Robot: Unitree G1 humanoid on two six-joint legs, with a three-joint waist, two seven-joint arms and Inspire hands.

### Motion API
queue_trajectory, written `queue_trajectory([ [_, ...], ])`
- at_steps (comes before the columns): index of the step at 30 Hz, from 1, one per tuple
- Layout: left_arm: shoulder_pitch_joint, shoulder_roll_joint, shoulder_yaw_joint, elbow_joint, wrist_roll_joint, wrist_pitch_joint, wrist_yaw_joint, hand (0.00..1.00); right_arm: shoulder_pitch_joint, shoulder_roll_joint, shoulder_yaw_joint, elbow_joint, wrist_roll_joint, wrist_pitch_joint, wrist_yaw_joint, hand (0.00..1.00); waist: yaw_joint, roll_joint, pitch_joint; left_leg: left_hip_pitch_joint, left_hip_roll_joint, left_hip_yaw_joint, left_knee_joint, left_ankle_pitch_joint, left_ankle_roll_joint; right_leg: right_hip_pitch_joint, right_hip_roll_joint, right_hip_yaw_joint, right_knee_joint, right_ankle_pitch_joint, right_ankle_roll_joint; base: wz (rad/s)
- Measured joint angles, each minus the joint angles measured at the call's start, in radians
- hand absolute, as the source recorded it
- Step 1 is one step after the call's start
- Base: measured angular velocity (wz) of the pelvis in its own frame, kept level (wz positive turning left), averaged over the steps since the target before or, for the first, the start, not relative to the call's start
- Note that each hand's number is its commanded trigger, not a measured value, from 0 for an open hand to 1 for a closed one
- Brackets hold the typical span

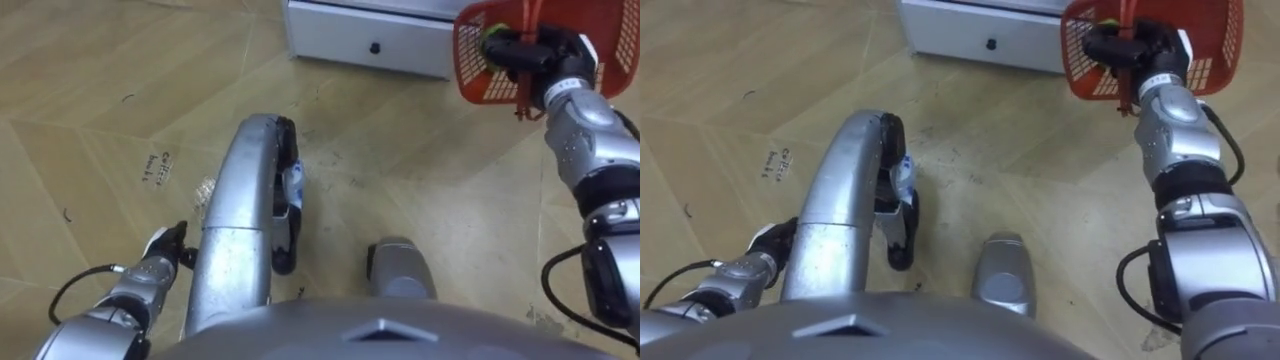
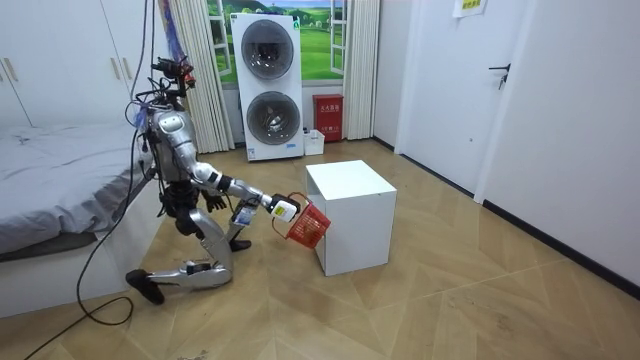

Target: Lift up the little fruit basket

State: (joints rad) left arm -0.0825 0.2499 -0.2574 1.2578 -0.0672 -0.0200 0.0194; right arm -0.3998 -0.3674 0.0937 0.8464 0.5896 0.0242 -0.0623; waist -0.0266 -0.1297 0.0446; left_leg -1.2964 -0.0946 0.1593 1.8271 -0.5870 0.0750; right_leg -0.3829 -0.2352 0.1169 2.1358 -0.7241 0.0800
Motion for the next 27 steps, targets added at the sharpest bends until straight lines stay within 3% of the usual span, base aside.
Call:
queue_trajectory([
  [2,0.007,-0.007,0.003,-0.015,0.017,0.021,0.003,0.0,0.0,0.016,0.003,-0.002,0.02,0.01,-0.003,1.0,0.01,0.005,-0.0014,0.033,0.015,-0.001,-0.057,0.003,0.006,-0.004,0.022,0.019,-0.089,-0.001,0.001,-0.32],
  [4,0.019,-0.028,0.037,-0.025,0.084,0.049,0.01,0.0,0.0,0.031,0.003,-0.033,0.026,0.036,-0.001,1.0,0.034,0.017,-0.008,0.111,0.045,-0.004,-0.192,0.017,0.012,-0.002,0.028,0.026,-0.29,-0.001,0.001,-0.61],
  [5,0.024,-0.031,0.043,-0.029,0.094,0.054,0.011,0.0,0.0,0.035,0.003,-0.05,0.029,0.038,-0.001,1.0,0.035,0.018,-0.01,0.13,0.048,-0.004,-0.234,0.029,0.013,0.004,0.026,0.023,-0.353,-0.001,0.001,-0.6],
  [7,0.065,-0.037,0.067,-0.062,0.136,0.081,0.021,0.0,0.001,0.051,0.003,-0.121,0.05,0.04,0.0,1.0,0.027,0.02,-0.0108,0.228,0.047,-0.014,-0.407,0.07,0.015,0.072,0.025,0.018,-0.634,0.001,0.005,-0.52],
  [8,0.078,-0.038,0.073,-0.077,0.145,0.087,0.022,0.0,0.001,0.056,0.003,-0.129,0.059,0.042,0.0,1.0,0.025,0.02,-0.0113,0.256,0.046,-0.019,-0.445,0.078,0.014,0.098,0.025,0.017,-0.709,0.005,0.01,-0.54],
  [10,0.121,-0.04,0.103,-0.106,0.151,0.1,0.03,0.0,0.046,0.073,0.002,-0.212,0.069,0.046,-0.011,1.0,0.028,0.021,-0.0131,0.363,0.047,-0.03,-0.58,0.104,0.01,0.22,0.024,0.006,-1.0,0.046,0.024,-0.47],
  [11,0.126,-0.041,0.11,-0.107,0.151,0.105,0.036,0.0,0.063,0.077,0.001,-0.239,0.069,0.05,-0.016,1.0,0.027,0.021,-0.0133,0.391,0.05,-0.027,-0.607,0.108,0.014,0.249,0.025,0.004,-1.062,0.071,0.023,-0.34],
  [12,0.142,-0.04,0.14,-0.124,0.151,0.117,0.04,0.0,0.09,0.085,0.001,-0.282,0.071,0.062,-0.021,1.0,0.027,0.021,-0.0137,0.441,0.055,-0.016,-0.656,0.116,0.024,0.285,0.027,0.001,-1.136,0.143,0.022,-0.28],
  [13,0.162,-0.038,0.161,-0.146,0.15,0.131,0.053,0.0,0.115,0.094,0.001,-0.307,0.074,0.066,-0.023,1.0,0.026,0.021,-0.0141,0.5,0.064,-0.002,-0.715,0.116,0.024,0.298,0.027,-0.014,-1.157,0.253,0.019,-0.22],
  [14,0.171,-0.038,0.167,-0.156,0.15,0.134,0.062,0.0,0.13,0.095,-0.001,-0.32,0.076,0.068,-0.023,1.0,0.025,0.021,-0.0151,0.535,0.063,0.005,-0.753,0.116,0.024,0.296,0.025,-0.019,-1.155,0.322,0.019,0.0],
  [15,0.183,-0.037,0.169,-0.184,0.154,0.144,0.072,0.0,0.167,0.095,-0.012,-0.348,0.082,0.078,-0.022,1.0,0.029,0.022,-0.0161,0.607,0.062,0.007,-0.846,0.124,0.016,0.276,0.021,-0.042,-1.133,0.493,0.018,0.0],
  [16,0.193,-0.034,0.168,-0.208,0.171,0.145,0.085,0.0,0.193,0.095,-0.013,-0.359,0.076,0.083,-0.021,1.0,0.041,0.024,-0.0188,0.674,0.063,0.002,-0.93,0.145,0.017,0.232,0.021,-0.045,-1.094,0.634,0.02,-0.12],
  [17,0.193,-0.033,0.168,-0.211,0.181,0.145,0.09,0.0,0.199,0.096,-0.014,-0.362,0.07,0.086,-0.017,1.0,0.052,0.026,-0.0192,0.703,0.066,-0.004,-0.965,0.157,0.018,0.199,0.024,-0.048,-1.064,0.615,0.018,-0.44],
  [18,0.191,-0.032,0.166,-0.196,0.193,0.142,0.103,0.0,0.203,0.096,-0.014,-0.362,0.073,0.089,-0.005,1.0,0.066,0.032,-0.0195,0.767,0.065,-0.029,-1.038,0.176,0.008,0.134,0.031,-0.065,-1.027,0.513,0.019,-0.42],
  [19,0.192,-0.036,0.165,-0.178,0.2,0.141,0.107,0.0,0.21,0.096,-0.023,-0.368,0.073,0.087,0.009,1.0,0.063,0.059,-0.0256,0.831,0.066,-0.081,-1.108,0.19,-0.01,0.086,0.051,-0.112,-1.051,0.427,0.013,-0.31],
  [20,0.193,-0.038,0.165,-0.178,0.2,0.141,0.107,0.0,0.215,0.095,-0.029,-0.375,0.073,0.085,0.013,1.0,0.063,0.071,-0.0294,0.861,0.066,-0.11,-1.141,0.201,-0.018,0.062,0.059,-0.138,-1.079,0.396,0.005,-0.05],
  [21,0.196,-0.039,0.162,-0.178,0.2,0.142,0.107,0.0,0.227,0.089,-0.033,-0.401,0.075,0.073,0.014,1.0,0.059,0.09,-0.0334,0.92,0.067,-0.169,-1.204,0.222,-0.033,0.017,0.067,-0.186,-1.164,0.356,-0.007,0.05],
  [22,0.198,-0.036,0.169,-0.178,0.199,0.141,0.108,0.0,0.229,0.088,-0.036,-0.411,0.083,0.068,0.014,1.0,0.056,0.093,-0.035,0.983,0.071,-0.196,-1.26,0.242,-0.049,-0.005,0.073,-0.215,-1.303,0.35,-0.015,0.11],
  [23,0.198,-0.034,0.176,-0.178,0.2,0.141,0.108,0.0,0.23,0.088,-0.036,-0.414,0.088,0.067,0.014,1.0,0.052,0.091,-0.0355,1.012,0.076,-0.198,-1.283,0.247,-0.057,-0.007,0.081,-0.217,-1.39,0.357,-0.024,0.37],
  [24,0.195,-0.032,0.186,-0.18,0.197,0.14,0.108,0.0,0.24,0.086,-0.04,-0.43,0.095,0.065,0.012,1.0,0.041,0.085,-0.0368,1.048,0.085,-0.191,-1.299,0.245,-0.063,-0.012,0.088,-0.233,-1.504,0.412,-0.055,0.52],
  [25,0.205,-0.041,0.188,-0.194,0.197,0.142,0.109,0.0,0.256,0.09,-0.044,-0.436,0.098,0.065,0.01,1.0,0.037,0.089,-0.0515,1.076,0.104,-0.169,-1.318,0.257,-0.091,0.044,0.101,-0.259,-1.548,0.428,-0.07,0.39],
  [27,0.23,-0.048,0.189,-0.221,0.198,0.142,0.107,0.0,0.257,0.101,-0.038,-0.445,0.111,0.066,0.015,1.0,0.045,0.085,-0.048,1.109,0.134,-0.134,-1.389,0.284,-0.117,0.135,0.137,-0.275,-1.663,0.458,-0.092,0.25],
])
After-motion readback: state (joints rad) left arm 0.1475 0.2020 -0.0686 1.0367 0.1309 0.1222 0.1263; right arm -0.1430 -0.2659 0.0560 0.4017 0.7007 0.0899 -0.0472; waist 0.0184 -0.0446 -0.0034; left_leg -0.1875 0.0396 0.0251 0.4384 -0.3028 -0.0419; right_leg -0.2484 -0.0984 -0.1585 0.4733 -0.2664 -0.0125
